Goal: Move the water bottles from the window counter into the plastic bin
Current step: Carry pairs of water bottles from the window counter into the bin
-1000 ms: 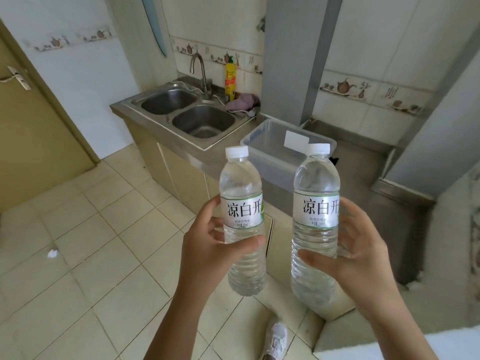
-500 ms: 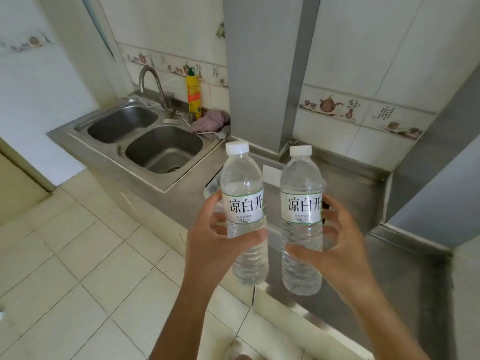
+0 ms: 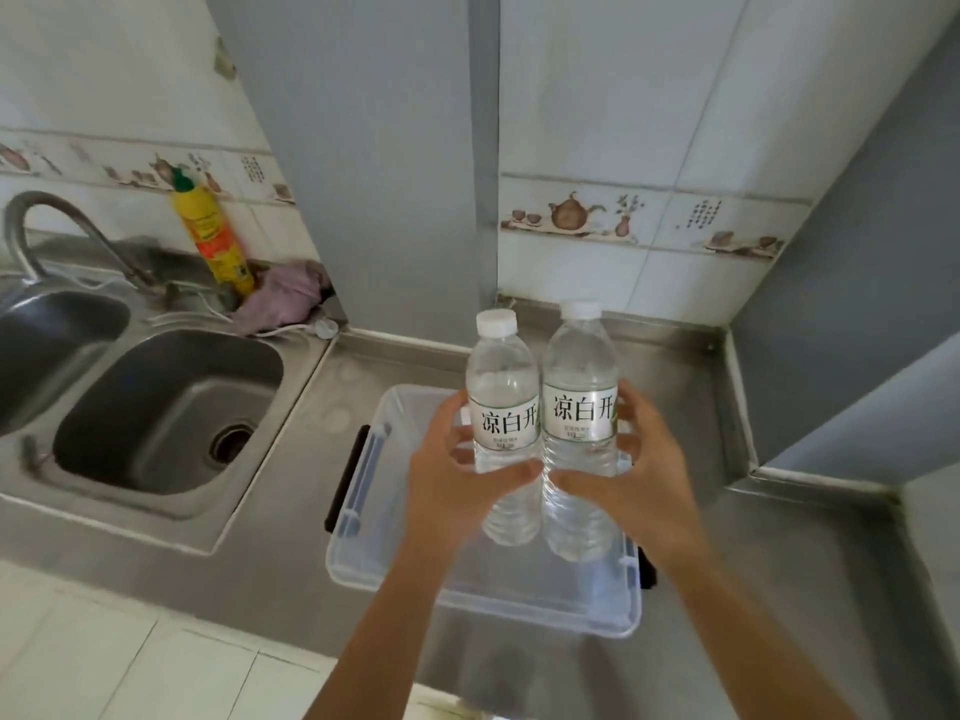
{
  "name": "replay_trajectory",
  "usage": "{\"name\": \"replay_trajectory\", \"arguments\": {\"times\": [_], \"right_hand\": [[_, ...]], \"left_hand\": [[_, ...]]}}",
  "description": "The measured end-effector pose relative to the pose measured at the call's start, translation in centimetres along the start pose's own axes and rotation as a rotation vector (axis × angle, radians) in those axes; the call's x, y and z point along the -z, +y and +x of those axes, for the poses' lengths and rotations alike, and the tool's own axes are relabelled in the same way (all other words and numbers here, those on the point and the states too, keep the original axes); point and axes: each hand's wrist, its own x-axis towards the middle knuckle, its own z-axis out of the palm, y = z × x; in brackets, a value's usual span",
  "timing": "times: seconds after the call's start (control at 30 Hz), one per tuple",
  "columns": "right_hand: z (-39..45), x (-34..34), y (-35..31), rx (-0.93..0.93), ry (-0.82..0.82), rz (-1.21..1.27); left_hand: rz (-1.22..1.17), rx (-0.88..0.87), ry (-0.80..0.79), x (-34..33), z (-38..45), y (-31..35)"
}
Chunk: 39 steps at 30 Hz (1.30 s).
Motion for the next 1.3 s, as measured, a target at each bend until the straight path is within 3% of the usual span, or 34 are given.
{"name": "replay_trajectory", "arguments": {"times": [0.3, 0.5, 0.73, 0.9, 1.17, 1.3], "right_hand": [[3.3, -1.2, 4.9, -0.107, 0.137, -0.058], [3.8, -1.3, 6.0, -0.075, 0.203, -0.227], [3.9, -1.9, 5.4, -0.047, 0.249, -0.342], [3.2, -1.5, 5.2, -0.085, 0.266, -0.26], [2.1, -0.3, 3.8, -0.1, 0.24, -0.402], [0.2, 0.2, 2.3, -0.09, 0.258, -0.649]], "left_hand": [[0.03, 0.041, -0.093, -3.3, 5.2, -4.2], [0.067, 0.031, -0.062, -5.6, 5.7, -5.7], [-0.055, 0.014, -0.037, -6.3, 6.1, -6.2], [0.003, -0.038, -0.06, -6.5, 5.9, -6.3], [0.011, -0.193, -0.079, -5.9, 5.3, -4.5], [0.154, -0.45, -0.056, -4.6, 4.7, -2.4]]}}
